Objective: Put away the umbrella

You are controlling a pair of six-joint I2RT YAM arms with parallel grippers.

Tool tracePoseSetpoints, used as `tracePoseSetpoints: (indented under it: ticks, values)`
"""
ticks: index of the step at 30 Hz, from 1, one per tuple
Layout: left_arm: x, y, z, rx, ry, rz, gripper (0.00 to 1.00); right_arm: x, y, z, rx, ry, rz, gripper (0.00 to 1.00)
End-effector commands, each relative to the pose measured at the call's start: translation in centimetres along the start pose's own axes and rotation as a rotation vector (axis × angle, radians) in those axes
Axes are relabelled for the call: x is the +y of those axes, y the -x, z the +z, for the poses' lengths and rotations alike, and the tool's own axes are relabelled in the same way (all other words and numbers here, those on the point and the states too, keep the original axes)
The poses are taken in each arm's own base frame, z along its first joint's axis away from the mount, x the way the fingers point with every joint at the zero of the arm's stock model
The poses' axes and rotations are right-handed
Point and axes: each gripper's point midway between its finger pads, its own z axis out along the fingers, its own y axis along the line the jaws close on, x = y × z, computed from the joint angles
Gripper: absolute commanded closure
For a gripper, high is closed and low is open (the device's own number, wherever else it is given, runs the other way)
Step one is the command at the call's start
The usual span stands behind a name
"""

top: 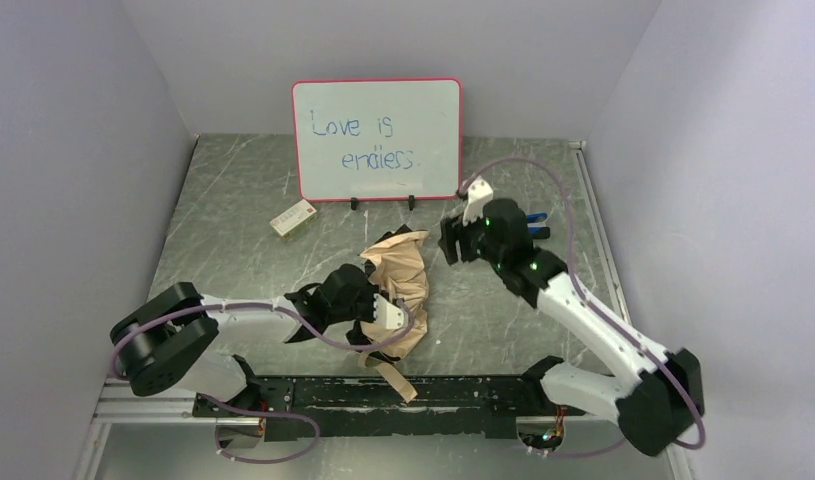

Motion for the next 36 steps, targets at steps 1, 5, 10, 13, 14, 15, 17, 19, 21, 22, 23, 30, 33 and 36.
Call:
tracePoseSetpoints:
  ticks: [1, 5, 10, 13, 14, 15, 17, 19, 21, 22, 23, 30, 33, 36]
  values:
    - [1.5, -0.2, 0.0, 0.053, 0.142, 0.123, 0.93, -0.7, 3.3, 2.2, 0.007, 0.089, 0.116, 0.32]
    - [0.9, -0.4, 0.2, 0.076, 0.146, 0.167, 0.94, 0.7, 5.2, 4.1, 0.02, 0.204, 0.059, 0.36]
    - [0.8, -0.2, 0.1, 0.084, 0.172, 0.207, 0.94, 2.6, 3.6, 6.1, 0.097, 0.35, 0.003, 0.36]
    - [0.7, -0.1, 0.1, 0.085, 0.179, 0.222, 0.94, 1.9, 2.8, 7.5, 0.132, 0.317, -0.016, 0.4]
    - [0.6, 0.0, 0.1, 0.084, 0.176, 0.226, 0.94, 1.6, 2.6, 7.9, 0.139, 0.305, -0.021, 0.43]
    - [0.5, 0.0, 0.1, 0.084, 0.175, 0.23, 0.94, 1.5, 2.4, 8.3, 0.144, 0.299, -0.026, 0.48]
    - [0.3, 0.1, 0.2, 0.082, 0.172, 0.239, 0.94, 1.6, 1.7, 8.9, 0.166, 0.309, -0.027, 0.52]
    - [0.1, 0.2, 0.2, 0.084, 0.168, 0.245, 0.94, 2.3, 0.8, 9.3, 0.19, 0.354, -0.024, 0.54]
    - [0.0, 0.1, 0.3, 0.087, 0.165, 0.25, 0.94, 3.4, -0.4, 9.4, 0.221, 0.414, -0.027, 0.54]
    - [-0.1, 0.1, 0.3, 0.089, 0.163, 0.252, 0.94, 4.2, -1.2, 9.2, 0.241, 0.448, -0.038, 0.54]
    - [-0.1, 0.2, 0.3, 0.089, 0.162, 0.254, 0.94, 4.9, -2.0, 9.0, 0.264, 0.478, -0.059, 0.53]
    - [-0.2, 0.0, 0.4, 0.097, 0.161, 0.257, 0.95, 8.3, -8.1, 7.0, 0.45, 0.568, -0.156, 0.42]
    - [-0.2, 0.0, 0.4, 0.1, 0.161, 0.259, 0.95, 8.8, -10.3, 6.2, 0.505, 0.576, -0.153, 0.33]
    - [-0.2, -0.1, 0.4, 0.102, 0.162, 0.26, 0.95, 8.5, -12.3, 6.0, 0.545, 0.557, -0.16, 0.25]
